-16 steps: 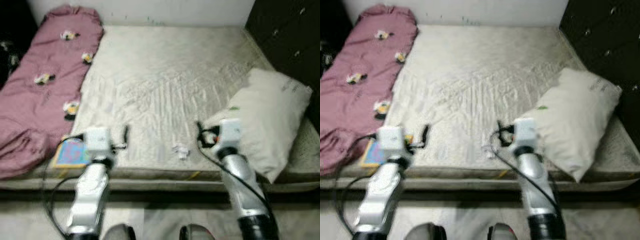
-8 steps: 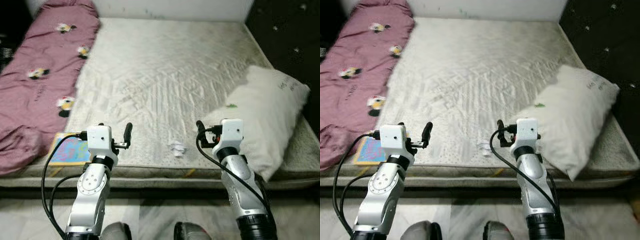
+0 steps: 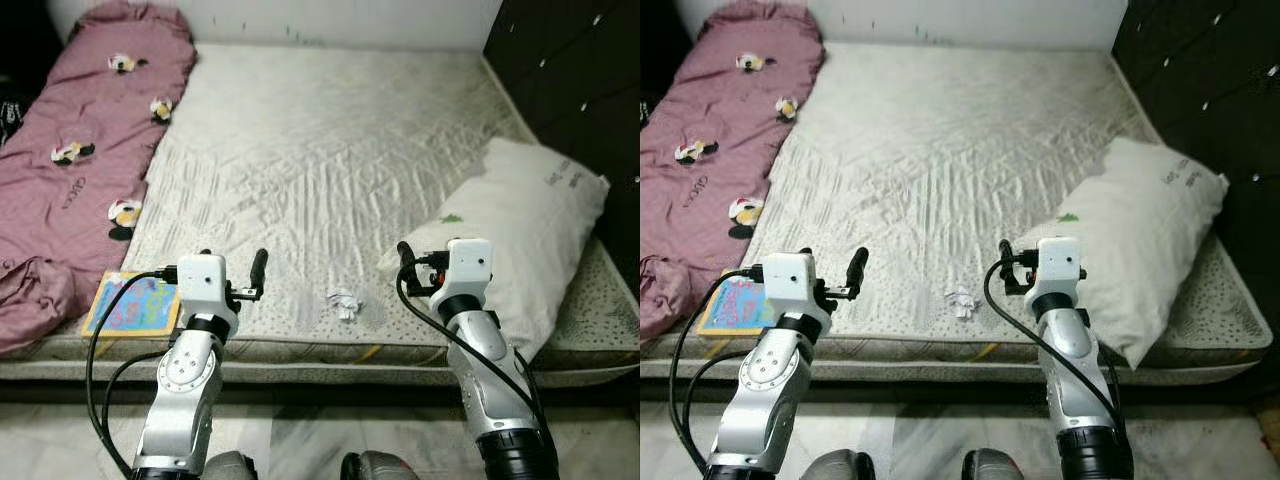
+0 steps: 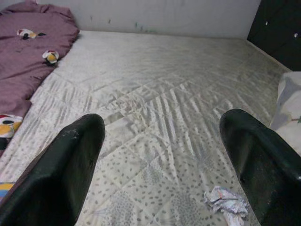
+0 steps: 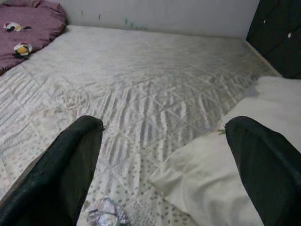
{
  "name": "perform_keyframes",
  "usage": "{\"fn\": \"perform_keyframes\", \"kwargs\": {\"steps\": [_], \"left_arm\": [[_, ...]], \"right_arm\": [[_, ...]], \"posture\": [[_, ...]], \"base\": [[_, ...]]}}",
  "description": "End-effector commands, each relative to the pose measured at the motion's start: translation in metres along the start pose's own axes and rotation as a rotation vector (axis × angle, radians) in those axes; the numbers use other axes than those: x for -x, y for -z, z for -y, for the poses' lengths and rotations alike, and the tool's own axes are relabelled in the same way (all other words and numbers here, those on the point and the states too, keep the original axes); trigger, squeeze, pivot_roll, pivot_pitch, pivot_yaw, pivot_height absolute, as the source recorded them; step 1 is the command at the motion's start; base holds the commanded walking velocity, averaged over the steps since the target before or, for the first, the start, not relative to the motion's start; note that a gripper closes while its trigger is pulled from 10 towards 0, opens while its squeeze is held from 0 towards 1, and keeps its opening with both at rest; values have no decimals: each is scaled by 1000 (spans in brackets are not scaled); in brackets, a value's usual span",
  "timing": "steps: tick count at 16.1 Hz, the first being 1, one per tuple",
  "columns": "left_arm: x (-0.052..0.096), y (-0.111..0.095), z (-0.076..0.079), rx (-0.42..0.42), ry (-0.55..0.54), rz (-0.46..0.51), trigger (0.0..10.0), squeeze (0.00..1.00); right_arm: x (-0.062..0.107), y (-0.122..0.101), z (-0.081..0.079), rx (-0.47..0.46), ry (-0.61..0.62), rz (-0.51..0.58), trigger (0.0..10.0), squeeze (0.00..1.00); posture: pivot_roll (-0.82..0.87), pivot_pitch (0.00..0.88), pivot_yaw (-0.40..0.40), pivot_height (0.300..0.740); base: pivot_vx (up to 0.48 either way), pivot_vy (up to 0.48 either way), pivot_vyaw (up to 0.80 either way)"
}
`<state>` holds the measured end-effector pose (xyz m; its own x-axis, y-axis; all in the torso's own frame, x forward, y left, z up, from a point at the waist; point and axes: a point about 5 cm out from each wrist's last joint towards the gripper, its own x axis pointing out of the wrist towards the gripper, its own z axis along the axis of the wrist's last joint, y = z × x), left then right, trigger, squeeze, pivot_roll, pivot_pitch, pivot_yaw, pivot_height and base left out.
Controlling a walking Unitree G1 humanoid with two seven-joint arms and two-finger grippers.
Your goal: Clean up the room
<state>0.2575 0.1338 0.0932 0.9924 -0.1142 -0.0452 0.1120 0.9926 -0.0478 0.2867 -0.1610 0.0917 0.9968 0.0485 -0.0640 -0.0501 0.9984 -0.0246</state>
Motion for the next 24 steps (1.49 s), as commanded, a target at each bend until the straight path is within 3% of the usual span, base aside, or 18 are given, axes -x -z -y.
{"fn": "perform_keyframes", "kwargs": {"steps": [1, 10, 16, 17, 19, 20, 21, 24], "left_arm": [[1, -3, 1, 1, 14, 12, 10000, 0], [1, -2, -1, 1, 1, 5, 10000, 0], [1, -1, -2, -8, -14, -12, 10000, 0], [2, 1, -4, 22, -26, -30, 10000, 0], [4, 2, -3, -23, -15, -77, 10000, 0], [6, -1, -1, -17, 25, -69, 10000, 0], [7, -2, -1, -62, 16, -46, 10000, 0], [7, -2, -3, -40, -6, -38, 10000, 0]], "right_arm": [[-1, 0, 0, 2, 8, -3, 10000, 0], [-2, 1, 1, -2, 9, -10, 10000, 0], [-3, 3, 3, -8, 19, -20, 10000, 0], [-3, 3, 3, -7, 21, -24, 10000, 0], [-4, 4, 3, -11, 25, -32, 10000, 0], [-4, 4, 3, -12, 25, -32, 10000, 0], [-4, 4, 3, -13, 25, -31, 10000, 0], [-4, 3, 2, -15, 29, -29, 10000, 0]], "posture": [[-1, 78, -33, 740], [2, 86, -39, 740], [5, 89, -41, 740], [5, 89, -42, 740], [7, 92, -42, 740], [8, 91, -40, 740], [8, 91, -40, 740], [7, 87, -37, 740]], "base": [[337, 0, 0], [318, 0, 0], [0, 0, 0], [0, 0, 0], [0, 0, -800], [0, 0, -800], [0, 0, -800], [0, 0, -800]]}}
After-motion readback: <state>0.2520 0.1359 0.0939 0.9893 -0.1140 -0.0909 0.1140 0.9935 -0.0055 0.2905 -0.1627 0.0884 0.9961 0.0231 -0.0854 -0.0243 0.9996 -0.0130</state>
